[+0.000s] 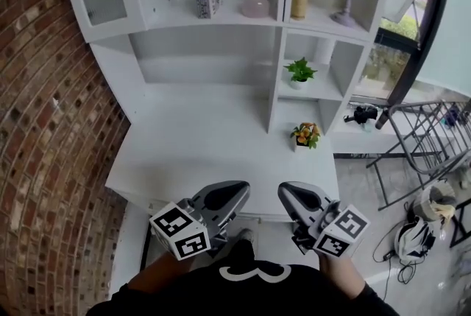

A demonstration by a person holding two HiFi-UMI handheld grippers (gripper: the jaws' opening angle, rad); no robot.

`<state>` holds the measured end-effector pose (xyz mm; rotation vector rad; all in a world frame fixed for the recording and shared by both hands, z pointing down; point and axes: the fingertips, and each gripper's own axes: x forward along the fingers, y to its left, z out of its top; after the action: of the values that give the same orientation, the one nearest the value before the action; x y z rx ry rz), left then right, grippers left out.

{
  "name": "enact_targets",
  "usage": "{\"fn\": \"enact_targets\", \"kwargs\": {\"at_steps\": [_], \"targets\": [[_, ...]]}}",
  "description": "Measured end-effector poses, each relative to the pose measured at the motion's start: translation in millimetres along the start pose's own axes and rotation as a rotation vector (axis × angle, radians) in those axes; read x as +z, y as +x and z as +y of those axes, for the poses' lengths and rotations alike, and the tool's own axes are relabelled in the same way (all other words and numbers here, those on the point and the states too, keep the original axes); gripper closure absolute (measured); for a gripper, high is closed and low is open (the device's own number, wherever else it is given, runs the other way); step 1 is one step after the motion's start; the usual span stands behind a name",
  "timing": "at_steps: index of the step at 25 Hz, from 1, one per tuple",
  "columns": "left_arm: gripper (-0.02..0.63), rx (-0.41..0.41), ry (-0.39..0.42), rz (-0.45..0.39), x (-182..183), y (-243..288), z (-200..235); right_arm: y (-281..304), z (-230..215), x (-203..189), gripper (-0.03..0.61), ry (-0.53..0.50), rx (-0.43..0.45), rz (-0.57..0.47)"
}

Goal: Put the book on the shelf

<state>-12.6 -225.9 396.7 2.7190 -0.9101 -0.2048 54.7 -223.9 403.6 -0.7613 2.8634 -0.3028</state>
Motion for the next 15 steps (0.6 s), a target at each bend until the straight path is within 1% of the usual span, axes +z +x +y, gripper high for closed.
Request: {"fn": "enact_targets", "kwargs": {"at_steps": [2,6,8,15], "targets": [[0.606,0.001,-0.001,0.009,-4.6,-1.2,-2.5,-7.1,0.7,-5.1,0.569,0.012,-0.013,0.001],[0.606,0.004,-0.046,0.008,-12.7,1.1,-5.6,-21.0,0.3,-11.2,0.571,0.023,-0.034,0.010],[0.606,-0.004,-0.056,0.009,-14.3,4.5,-9.9,-26.9,0.0,-9.9,0.571,0.022,-0.042,0.005],[0.606,-0.016,-0.016,0.029,-19.3,7.1,-29.0,-44.5,8.3,-2.5,0.571,-0.005,-0.056,-0.020]]}}
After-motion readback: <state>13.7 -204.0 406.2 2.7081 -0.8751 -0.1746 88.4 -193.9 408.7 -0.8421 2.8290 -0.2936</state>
